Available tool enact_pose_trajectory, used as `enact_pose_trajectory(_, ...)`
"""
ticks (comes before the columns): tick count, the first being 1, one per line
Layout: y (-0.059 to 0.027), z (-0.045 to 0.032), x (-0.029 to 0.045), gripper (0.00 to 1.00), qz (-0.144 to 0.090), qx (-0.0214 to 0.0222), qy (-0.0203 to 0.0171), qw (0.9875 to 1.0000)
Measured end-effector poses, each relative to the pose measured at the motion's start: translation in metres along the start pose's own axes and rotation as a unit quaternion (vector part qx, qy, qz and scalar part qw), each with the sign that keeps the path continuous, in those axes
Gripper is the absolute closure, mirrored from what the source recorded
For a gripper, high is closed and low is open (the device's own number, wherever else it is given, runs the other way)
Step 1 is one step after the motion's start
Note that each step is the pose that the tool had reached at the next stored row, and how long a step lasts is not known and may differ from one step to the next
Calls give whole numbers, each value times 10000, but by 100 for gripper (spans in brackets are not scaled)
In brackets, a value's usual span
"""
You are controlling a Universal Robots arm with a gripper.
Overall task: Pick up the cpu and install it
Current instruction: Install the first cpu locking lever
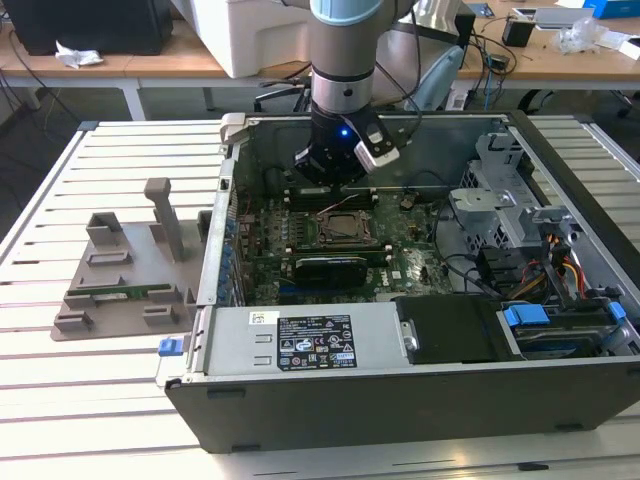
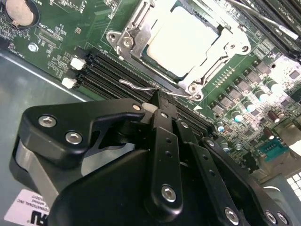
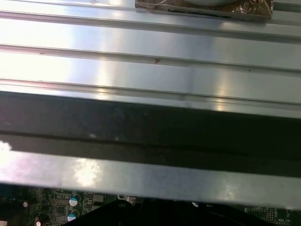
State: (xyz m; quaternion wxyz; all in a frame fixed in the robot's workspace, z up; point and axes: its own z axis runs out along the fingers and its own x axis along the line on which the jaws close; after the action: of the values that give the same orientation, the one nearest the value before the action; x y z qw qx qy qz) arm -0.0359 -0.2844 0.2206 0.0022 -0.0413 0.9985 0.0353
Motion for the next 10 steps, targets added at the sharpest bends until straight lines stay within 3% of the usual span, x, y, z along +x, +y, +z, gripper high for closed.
enact_pose_trajectory(10,-12,55,-94,89,-4,95,13,10000)
